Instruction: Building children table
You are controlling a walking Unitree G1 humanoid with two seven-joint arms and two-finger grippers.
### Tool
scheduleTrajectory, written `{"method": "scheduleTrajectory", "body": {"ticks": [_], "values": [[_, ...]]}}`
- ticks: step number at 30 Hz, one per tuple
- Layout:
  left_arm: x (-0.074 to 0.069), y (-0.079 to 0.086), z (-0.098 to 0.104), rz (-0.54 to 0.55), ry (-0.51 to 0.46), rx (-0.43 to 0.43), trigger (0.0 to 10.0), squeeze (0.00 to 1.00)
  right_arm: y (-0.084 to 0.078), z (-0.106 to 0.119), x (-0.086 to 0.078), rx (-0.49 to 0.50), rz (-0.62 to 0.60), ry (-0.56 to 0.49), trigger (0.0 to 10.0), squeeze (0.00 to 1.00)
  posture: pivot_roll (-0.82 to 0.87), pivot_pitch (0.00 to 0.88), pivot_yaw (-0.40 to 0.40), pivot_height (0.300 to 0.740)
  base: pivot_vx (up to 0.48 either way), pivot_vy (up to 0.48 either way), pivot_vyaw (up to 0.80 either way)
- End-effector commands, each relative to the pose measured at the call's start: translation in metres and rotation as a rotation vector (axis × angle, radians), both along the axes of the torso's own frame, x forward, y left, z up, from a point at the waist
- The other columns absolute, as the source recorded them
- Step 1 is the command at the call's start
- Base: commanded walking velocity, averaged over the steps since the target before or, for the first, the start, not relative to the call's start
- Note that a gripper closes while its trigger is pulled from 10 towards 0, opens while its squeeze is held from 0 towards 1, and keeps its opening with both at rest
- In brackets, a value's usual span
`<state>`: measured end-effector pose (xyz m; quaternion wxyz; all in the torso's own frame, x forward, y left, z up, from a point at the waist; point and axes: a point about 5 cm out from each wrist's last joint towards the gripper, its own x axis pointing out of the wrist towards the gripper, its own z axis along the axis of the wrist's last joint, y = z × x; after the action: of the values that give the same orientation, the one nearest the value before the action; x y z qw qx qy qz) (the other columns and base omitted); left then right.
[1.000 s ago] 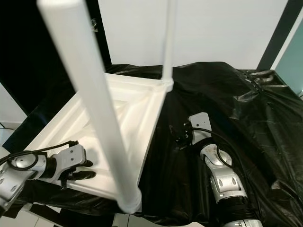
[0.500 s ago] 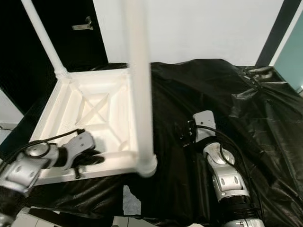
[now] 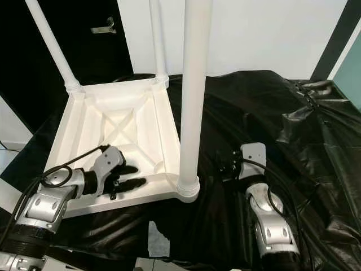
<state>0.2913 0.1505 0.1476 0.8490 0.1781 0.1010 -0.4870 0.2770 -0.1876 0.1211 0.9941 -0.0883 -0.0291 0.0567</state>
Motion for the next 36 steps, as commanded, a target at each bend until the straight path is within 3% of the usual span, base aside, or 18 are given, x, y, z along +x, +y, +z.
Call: {"method": "scheduleTrajectory", "body": {"ticks": [1, 2, 3, 5, 13, 14, 18, 22, 26, 31, 32, 34, 36], "values": [[0.003, 0.005, 0.015, 0.287, -0.19, -0.111, 10.0, 0.0, 0.009, -0.002, -0.01, 0.029, 0.056, -0.004, 10.0, 0.0, 0.05, 0.0, 0.036, 0.74, 0.0, 0.0, 0.0], [0.003, 0.005, 0.015, 0.287, -0.19, -0.111, 10.0, 0.0, 0.009, -0.002, -0.01, 0.029, 0.056, -0.004, 10.0, 0.0, 0.05, 0.0, 0.036, 0.74, 0.0, 0.0, 0.0], [-0.003, 0.0, 0.024, 0.268, -0.218, -0.177, 10.0, 0.0, 0.017, -0.005, -0.018, 0.045, 0.112, 0.004, 10.0, 0.0, 0.05, 0.0, 0.037, 0.74, 0.0, 0.0, 0.0], [-0.006, -0.001, 0.027, 0.255, -0.206, -0.221, 10.0, 0.0, 0.023, -0.004, -0.022, 0.059, 0.165, 0.006, 10.0, 0.0, 0.05, 0.0, 0.035, 0.74, 0.0, 0.0, 0.0], [-0.013, 0.003, 0.032, 0.261, -0.243, -0.193, 10.0, 0.0, 0.036, -0.004, -0.045, 0.053, 0.429, 0.078, 10.0, 0.0, 0.06, 0.0, 0.027, 0.74, 0.0, 0.0, 0.0], [-0.014, 0.004, 0.035, 0.272, -0.246, -0.194, 10.0, 0.0, 0.035, -0.003, -0.05, 0.039, 0.498, 0.108, 10.0, 0.0, 0.06, 0.0, 0.027, 0.74, 0.0, 0.0, 0.0], [-0.017, 0.005, 0.039, 0.293, -0.269, -0.188, 10.0, 0.0, 0.03, 0.0, -0.056, 0.003, 0.58, 0.148, 10.0, 0.0, 0.07, 0.0, 0.027, 0.74, 0.0, 0.0, 0.0], [-0.024, 0.006, 0.032, 0.314, -0.261, -0.129, 10.0, 0.0, 0.016, 0.004, -0.062, -0.081, 0.679, 0.22, 10.0, 0.0, 0.07, 0.0, 0.028, 0.74, 0.0, 0.0, 0.0], [-0.03, 0.005, 0.028, 0.29, -0.259, -0.113, 10.0, 0.0, 0.012, 0.008, -0.068, -0.087, 0.777, 0.281, 10.0, 0.0, 0.07, 0.0, 0.033, 0.74, 0.0, 0.0, 0.0], [-0.035, 0.003, 0.025, 0.26, -0.226, -0.125, 10.0, 0.0, 0.014, 0.018, -0.067, -0.106, 0.852, 0.287, 10.0, 0.0, 0.07, 0.0, 0.043, 0.74, 0.0, 0.0, 0.0], [-0.04, -0.003, 0.027, 0.193, -0.206, -0.159, 10.0, 0.0, 0.022, 0.022, -0.057, -0.116, 0.889, 0.257, 10.0, 0.0, 0.06, 0.0, 0.056, 0.74, 0.0, 0.0, 0.0], [-0.04, -0.003, 0.027, 0.193, -0.206, -0.159, 10.0, 0.0, 0.022, 0.022, -0.057, -0.116, 0.889, 0.257, 10.0, 0.0, 0.06, 0.0, 0.056, 0.74, 0.0, 0.0, 0.0], [-0.044, -0.007, 0.027, 0.144, -0.175, -0.193, 10.0, 0.0, 0.032, 0.024, -0.046, -0.123, 0.927, 0.239, 10.0, 0.0, 0.07, 0.0, 0.051, 0.74, 0.0, 0.0, 0.0]]}}
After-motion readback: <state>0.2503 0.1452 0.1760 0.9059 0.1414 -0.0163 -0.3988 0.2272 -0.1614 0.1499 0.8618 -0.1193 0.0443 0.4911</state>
